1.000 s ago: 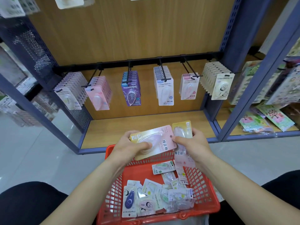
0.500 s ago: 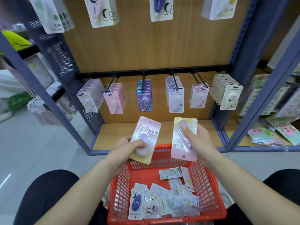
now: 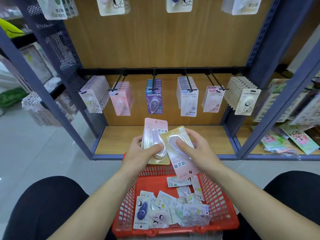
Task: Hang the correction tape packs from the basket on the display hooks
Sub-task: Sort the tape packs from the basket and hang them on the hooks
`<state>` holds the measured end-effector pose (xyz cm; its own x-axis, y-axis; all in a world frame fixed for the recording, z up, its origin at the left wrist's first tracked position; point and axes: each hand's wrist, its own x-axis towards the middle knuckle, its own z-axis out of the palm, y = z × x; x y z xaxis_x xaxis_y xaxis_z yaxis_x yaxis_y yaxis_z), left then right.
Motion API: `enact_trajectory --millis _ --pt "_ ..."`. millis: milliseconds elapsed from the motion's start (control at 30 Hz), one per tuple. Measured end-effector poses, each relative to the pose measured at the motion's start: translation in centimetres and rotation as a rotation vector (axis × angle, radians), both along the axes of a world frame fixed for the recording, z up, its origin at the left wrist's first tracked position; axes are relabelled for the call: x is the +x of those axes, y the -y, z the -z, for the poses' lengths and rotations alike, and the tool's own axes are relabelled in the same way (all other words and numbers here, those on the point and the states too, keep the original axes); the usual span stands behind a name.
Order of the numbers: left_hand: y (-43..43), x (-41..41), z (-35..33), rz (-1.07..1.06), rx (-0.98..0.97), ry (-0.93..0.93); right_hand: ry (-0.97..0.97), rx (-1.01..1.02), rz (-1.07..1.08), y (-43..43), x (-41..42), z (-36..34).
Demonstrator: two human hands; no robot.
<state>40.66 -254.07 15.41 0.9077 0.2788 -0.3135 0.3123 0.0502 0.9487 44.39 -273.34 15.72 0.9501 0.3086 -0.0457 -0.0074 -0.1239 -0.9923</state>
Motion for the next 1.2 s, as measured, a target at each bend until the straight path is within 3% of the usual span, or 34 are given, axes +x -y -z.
enact_trajectory --millis 200,367,500,700,900,1033,1200 --pt "-0.8 0.1 0.3 -0.027 0.03 -0.03 -0.117 0.028 -0.246 0.8 0.6 -0.2" --pt "-1.5 0.1 0.0 -0.092 0.032 0.015 -0.163 0.023 0.015 2.3 1.3 -0.3" --pt "-2.3 0.5 -0.7 -0.147 0.063 0.096 -0.143 0.086 0.061 3.7 1.5 -0.8" --pt "-0.4 0.2 -1.4 0.011 0.115 0.156 -0.1 0.015 0.12 4.3 1.8 -1.5" --pt "1.8 0.0 -1.8 0.085 0.115 0.148 -0.071 0.233 0.372 3.9 2.2 -2.4" --pt "2.7 0.5 -3.0 0.073 0.156 0.156 0.015 0.223 0.368 4.4 2.7 -4.3" --pt "2.7 1.8 -6.7 0.014 0.192 0.251 0.072 0.036 0.234 5.8 3.1 -7.2"
